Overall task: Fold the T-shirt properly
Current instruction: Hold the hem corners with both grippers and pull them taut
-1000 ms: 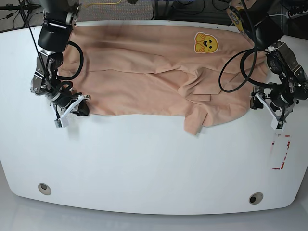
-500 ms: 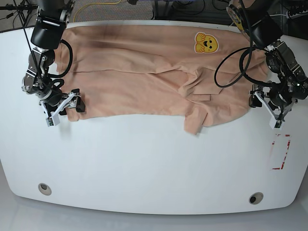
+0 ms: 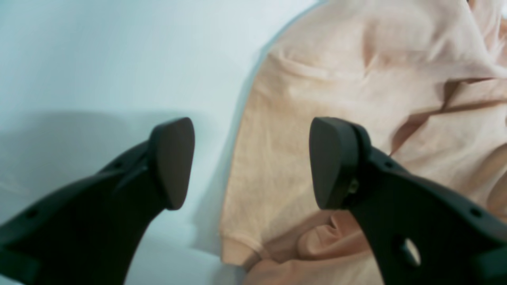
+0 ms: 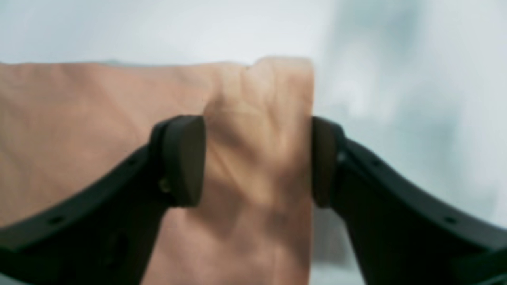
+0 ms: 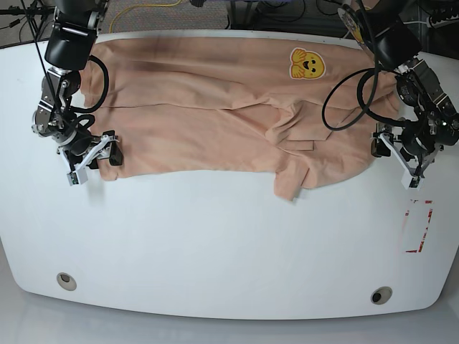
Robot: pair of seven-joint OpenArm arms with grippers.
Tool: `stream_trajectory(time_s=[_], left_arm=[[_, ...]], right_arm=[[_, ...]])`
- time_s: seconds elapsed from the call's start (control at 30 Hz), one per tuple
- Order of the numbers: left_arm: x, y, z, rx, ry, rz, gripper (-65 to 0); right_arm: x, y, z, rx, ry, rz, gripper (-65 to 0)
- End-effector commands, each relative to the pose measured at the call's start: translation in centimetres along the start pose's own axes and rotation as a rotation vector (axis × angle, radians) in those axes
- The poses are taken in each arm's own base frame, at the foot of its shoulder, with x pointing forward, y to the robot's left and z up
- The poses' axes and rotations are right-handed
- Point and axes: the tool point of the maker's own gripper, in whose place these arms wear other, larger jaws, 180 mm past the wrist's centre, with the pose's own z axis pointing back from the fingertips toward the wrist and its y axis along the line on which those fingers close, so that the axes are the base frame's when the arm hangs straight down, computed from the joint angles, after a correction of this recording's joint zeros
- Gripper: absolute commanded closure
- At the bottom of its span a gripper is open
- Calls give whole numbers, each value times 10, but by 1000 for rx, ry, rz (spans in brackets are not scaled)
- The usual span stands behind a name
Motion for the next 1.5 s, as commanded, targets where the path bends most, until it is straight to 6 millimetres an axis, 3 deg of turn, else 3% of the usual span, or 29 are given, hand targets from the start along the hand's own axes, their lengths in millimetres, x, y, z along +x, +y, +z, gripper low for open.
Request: stream_trajectory(time_s=[0.0,0.2,0.37,0.7,0.87,1.0,1.27,1.47], left_arm=[[17,5,7,16,-52,-14,-429],[17,5,7,16,-52,-14,-429],[17,5,7,16,-52,-14,-429],[17,6,7,14,-53,-10,-429],[21,5,6,14,-70,-15,-433],[27,4,4,8,-102,-12,-435],[31,-16,-29,-99,-80,6,-435],[21,-21,-51,-160,-62,34,-435]], right_arm=[[11,-8,0,-14,0,8,-360],[9,-14,-12,-3,13,-64,-404],[9,-14,-16,3,1,-84,-380],[7,-13,-16,7,5,-88,-97],[2,-13,-16,6,14,-91,-16],[-4,-12,-15,7,24,-92,0],[1,-10,-11,3,9,-62,0],[1,0,-10,12,-1,-36,0]])
